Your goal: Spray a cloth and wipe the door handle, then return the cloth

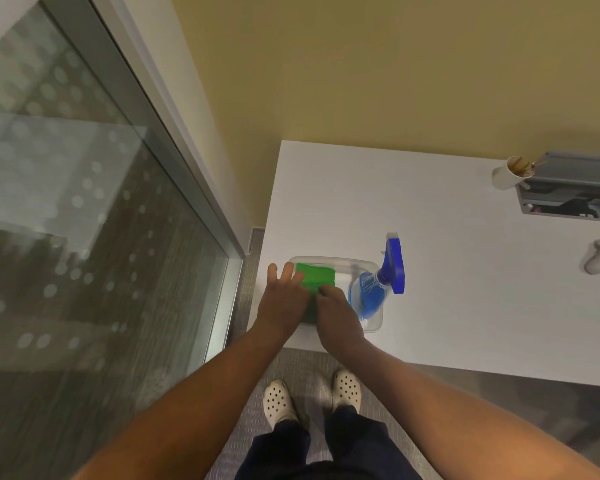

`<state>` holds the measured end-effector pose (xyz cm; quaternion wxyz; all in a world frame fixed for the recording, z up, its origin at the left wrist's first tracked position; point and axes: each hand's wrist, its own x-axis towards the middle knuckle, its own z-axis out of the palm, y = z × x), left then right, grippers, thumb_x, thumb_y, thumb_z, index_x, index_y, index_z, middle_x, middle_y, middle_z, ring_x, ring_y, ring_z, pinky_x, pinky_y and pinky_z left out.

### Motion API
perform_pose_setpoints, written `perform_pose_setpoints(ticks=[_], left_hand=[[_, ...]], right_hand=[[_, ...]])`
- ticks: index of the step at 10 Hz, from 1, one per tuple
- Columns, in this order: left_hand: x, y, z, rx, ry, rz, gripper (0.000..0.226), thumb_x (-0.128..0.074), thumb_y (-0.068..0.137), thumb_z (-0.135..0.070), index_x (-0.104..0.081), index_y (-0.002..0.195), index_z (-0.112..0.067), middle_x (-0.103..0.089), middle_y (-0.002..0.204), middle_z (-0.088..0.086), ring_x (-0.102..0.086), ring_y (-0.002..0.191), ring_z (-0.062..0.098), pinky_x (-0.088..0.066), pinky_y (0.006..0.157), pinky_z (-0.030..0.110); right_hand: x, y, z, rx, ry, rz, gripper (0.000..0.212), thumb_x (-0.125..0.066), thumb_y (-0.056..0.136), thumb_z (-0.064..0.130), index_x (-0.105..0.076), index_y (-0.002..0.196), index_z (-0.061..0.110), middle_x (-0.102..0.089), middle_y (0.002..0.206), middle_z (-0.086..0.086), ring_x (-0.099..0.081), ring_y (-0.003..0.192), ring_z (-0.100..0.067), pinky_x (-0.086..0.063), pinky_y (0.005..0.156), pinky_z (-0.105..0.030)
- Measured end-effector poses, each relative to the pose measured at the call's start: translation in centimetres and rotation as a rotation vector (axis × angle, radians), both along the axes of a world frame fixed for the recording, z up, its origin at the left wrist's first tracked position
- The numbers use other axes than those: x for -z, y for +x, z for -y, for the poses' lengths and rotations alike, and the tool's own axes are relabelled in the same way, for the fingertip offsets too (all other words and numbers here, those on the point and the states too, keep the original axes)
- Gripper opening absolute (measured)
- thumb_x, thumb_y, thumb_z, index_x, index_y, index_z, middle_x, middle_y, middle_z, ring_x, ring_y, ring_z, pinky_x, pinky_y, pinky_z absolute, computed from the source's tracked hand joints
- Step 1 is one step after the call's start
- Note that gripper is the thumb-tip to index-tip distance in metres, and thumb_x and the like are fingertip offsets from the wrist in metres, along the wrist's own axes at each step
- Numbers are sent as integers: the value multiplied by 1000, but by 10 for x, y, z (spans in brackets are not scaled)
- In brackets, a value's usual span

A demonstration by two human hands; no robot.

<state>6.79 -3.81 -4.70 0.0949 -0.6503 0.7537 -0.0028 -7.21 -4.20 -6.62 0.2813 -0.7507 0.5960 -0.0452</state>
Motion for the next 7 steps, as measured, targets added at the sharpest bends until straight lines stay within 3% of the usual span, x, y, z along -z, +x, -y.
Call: perform_pose_setpoints(ticks=[2,3,4,5,6,7], left_hand=[[15,1,1,-8,-28,-38,20,-78,90,-30,-81,96,-11,-79,99,7,-59,133,37,-38,109,64],[31,5,-1,-10,-73,-85,17,-75,93,-22,-80,100,-7,-78,103,19,-56,139,47,-9,124,74],[38,8,-8,39,-185,-102,11,-70,95,-12,-80,93,-7,-78,97,18,-58,138,44,-16,122,78],[30,18,-20,124,-260,-146,23,-59,103,-19,-77,114,-8,-74,130,13,-47,149,39,-1,127,71],[15,26,-29,114,-171,-124,43,-48,107,-31,-62,143,-11,-55,158,10,-29,159,34,5,129,64],[-6,29,-42,32,-156,-88,65,-27,111,-48,-27,166,-14,-15,176,10,0,164,33,-1,130,63]], right_hand=[[16,-10,2,-243,2,-30,29,-53,113,21,-73,129,7,-64,125,-7,-63,111,-17,-55,97,-26],[23,-16,3,-336,26,-35,33,-50,112,21,-73,130,4,-65,127,-12,-54,124,-25,-52,111,-37],[17,-18,2,-379,28,-121,36,-53,110,18,-65,140,4,-60,144,-14,-47,142,-31,-44,122,-40],[-7,-20,-5,-386,-71,-122,61,-63,108,22,-40,163,9,-32,173,-11,-28,162,-30,-36,129,-41],[-28,-19,-9,-369,-172,-106,72,-62,109,28,-28,170,11,-24,177,-9,-24,164,-29,-28,129,-39],[-56,-18,-9,-372,-382,-113,70,-71,103,30,-44,162,3,-42,168,-18,-42,155,-35,-22,121,-39]])
